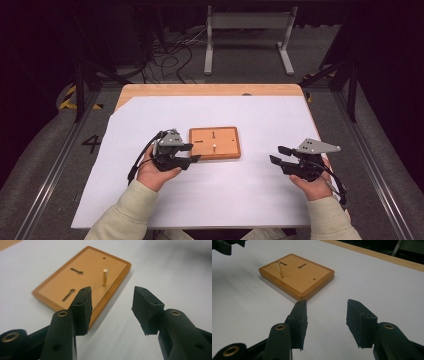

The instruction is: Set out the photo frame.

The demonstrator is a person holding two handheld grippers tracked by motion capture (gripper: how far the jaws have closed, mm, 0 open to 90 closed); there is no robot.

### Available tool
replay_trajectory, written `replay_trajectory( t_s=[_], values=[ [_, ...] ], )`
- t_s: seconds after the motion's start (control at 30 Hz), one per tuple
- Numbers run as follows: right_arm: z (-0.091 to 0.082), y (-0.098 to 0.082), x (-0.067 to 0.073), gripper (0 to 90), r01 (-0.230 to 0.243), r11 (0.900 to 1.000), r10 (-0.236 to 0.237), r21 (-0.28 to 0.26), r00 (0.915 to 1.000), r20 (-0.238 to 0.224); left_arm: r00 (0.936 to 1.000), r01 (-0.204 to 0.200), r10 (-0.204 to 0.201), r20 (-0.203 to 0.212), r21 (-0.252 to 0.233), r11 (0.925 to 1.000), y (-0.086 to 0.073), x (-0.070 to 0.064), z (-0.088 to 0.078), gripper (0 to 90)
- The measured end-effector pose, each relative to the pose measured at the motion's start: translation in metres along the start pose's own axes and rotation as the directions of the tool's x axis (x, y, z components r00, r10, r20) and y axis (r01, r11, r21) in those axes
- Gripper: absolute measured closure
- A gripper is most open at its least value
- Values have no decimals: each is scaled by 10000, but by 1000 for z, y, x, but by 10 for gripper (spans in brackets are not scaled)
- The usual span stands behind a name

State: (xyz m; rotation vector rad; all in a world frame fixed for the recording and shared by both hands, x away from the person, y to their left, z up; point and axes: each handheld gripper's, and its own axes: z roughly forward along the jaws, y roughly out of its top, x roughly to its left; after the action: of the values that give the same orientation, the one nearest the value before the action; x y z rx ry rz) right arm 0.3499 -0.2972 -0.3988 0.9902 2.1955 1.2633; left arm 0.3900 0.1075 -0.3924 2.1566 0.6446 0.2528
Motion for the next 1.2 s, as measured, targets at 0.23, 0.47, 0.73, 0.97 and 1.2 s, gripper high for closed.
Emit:
replay_trajectory(
  t_s=[0.23,0.47,0.73,0.97,1.2],
  values=[
    [-5,1,-2,535,-147,9999,147,15,9999,21,9997,-215,217,114,-252,9995,7,-2,24,433],
    [-8,-3,-3,555,-272,9995,271,145,9996,14,9996,-96,103,275,-237,9997,8,4,48,491],
    [-11,-6,-4,541,-422,9988,421,229,9991,57,9970,369,-332,694,-522,9980,3,14,68,491],
    [-7,-7,-3,539,-425,9985,431,348,9989,-164,9923,881,-778,963,-1086,9902,2,13,82,550],
    [-9,-8,-4,546,-475,9984,480,314,9987,-151,9952,604,-544,810,-743,9954,0,13,89,640]
  ],
)
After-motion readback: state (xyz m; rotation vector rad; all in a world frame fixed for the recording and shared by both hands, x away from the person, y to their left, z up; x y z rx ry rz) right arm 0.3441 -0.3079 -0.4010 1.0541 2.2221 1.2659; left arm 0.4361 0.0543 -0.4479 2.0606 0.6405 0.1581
